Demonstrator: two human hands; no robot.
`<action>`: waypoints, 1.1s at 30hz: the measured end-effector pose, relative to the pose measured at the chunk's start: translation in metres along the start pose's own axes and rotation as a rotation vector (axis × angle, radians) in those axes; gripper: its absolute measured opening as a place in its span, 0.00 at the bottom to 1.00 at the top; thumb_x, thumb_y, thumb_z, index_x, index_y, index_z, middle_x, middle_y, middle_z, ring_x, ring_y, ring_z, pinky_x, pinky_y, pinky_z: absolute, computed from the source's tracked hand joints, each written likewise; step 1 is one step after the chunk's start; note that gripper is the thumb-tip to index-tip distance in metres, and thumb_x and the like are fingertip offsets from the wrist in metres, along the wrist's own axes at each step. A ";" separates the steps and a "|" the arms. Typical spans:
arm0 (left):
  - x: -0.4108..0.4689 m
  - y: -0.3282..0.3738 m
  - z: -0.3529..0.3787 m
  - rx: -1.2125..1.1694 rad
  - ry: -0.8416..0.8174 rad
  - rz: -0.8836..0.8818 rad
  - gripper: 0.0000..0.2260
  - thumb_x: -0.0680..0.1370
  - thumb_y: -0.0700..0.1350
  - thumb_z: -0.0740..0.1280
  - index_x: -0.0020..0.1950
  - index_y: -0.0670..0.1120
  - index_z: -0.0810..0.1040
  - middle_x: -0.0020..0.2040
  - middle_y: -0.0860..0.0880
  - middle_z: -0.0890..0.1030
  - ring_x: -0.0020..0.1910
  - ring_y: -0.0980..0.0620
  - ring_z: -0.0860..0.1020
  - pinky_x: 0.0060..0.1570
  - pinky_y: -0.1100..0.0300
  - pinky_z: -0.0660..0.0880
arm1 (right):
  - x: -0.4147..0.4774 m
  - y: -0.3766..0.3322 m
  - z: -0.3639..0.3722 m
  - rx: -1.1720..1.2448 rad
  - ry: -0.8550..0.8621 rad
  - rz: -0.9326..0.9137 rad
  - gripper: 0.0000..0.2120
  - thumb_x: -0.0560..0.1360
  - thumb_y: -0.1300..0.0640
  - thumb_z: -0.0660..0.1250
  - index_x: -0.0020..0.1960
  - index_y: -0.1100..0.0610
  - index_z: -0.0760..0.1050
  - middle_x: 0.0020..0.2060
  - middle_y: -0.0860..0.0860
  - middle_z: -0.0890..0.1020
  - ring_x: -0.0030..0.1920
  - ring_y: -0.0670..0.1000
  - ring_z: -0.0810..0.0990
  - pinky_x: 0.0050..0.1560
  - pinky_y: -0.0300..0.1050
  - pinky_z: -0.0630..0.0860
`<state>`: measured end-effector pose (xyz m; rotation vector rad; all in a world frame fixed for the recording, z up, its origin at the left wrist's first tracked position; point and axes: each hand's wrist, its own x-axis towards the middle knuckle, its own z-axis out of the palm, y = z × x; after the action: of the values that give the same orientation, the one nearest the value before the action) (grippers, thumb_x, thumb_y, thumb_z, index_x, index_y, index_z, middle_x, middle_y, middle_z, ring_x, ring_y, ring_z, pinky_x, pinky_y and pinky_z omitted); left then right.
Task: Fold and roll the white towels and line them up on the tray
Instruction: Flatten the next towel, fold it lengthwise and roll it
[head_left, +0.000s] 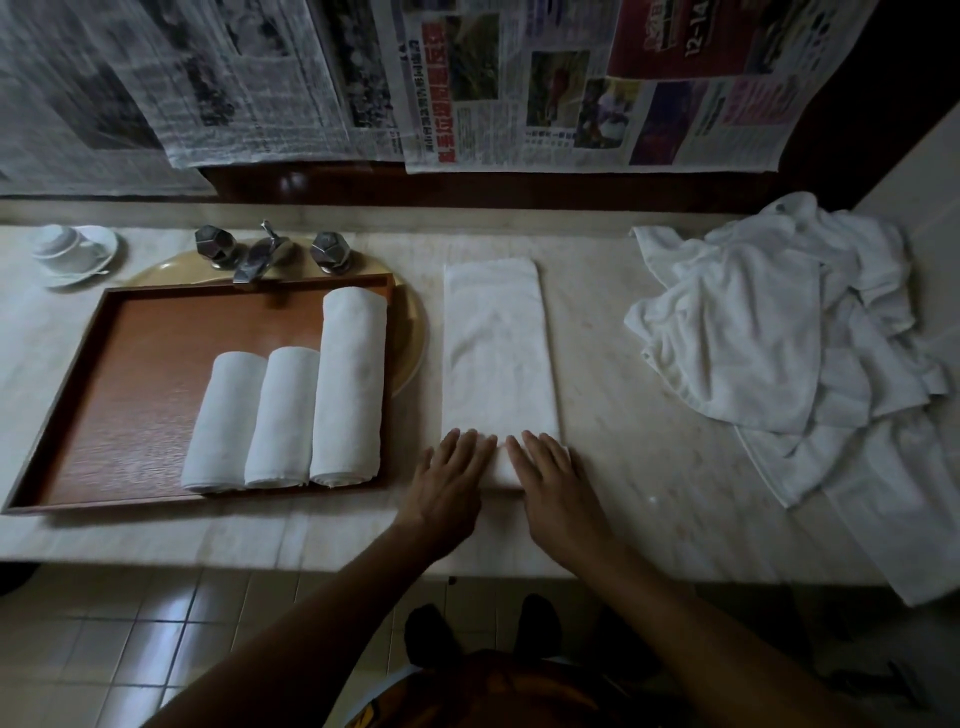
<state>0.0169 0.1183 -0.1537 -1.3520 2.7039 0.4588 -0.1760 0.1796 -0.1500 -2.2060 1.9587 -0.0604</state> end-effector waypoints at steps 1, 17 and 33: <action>0.002 -0.002 -0.002 -0.033 0.016 0.022 0.35 0.81 0.44 0.64 0.84 0.47 0.50 0.81 0.44 0.58 0.80 0.41 0.56 0.75 0.42 0.66 | 0.002 0.002 -0.003 0.005 -0.001 -0.013 0.39 0.73 0.63 0.68 0.82 0.55 0.58 0.77 0.57 0.67 0.77 0.60 0.66 0.74 0.57 0.65; -0.058 -0.003 -0.015 -0.325 -0.037 0.057 0.25 0.82 0.56 0.66 0.76 0.48 0.66 0.75 0.50 0.69 0.73 0.52 0.68 0.70 0.57 0.68 | -0.025 -0.010 -0.041 0.253 -0.340 0.119 0.23 0.79 0.45 0.70 0.70 0.46 0.66 0.63 0.50 0.76 0.58 0.53 0.78 0.56 0.49 0.76; -0.011 -0.019 -0.022 -0.461 -0.123 -0.152 0.25 0.79 0.65 0.59 0.68 0.51 0.77 0.66 0.52 0.76 0.67 0.51 0.69 0.67 0.48 0.70 | -0.036 -0.033 -0.020 0.106 0.059 0.057 0.29 0.72 0.57 0.75 0.71 0.51 0.73 0.69 0.54 0.75 0.69 0.60 0.74 0.63 0.60 0.75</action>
<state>0.0400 0.1097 -0.1350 -1.5505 2.4612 1.1610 -0.1515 0.2169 -0.1217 -2.1039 1.9979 -0.2182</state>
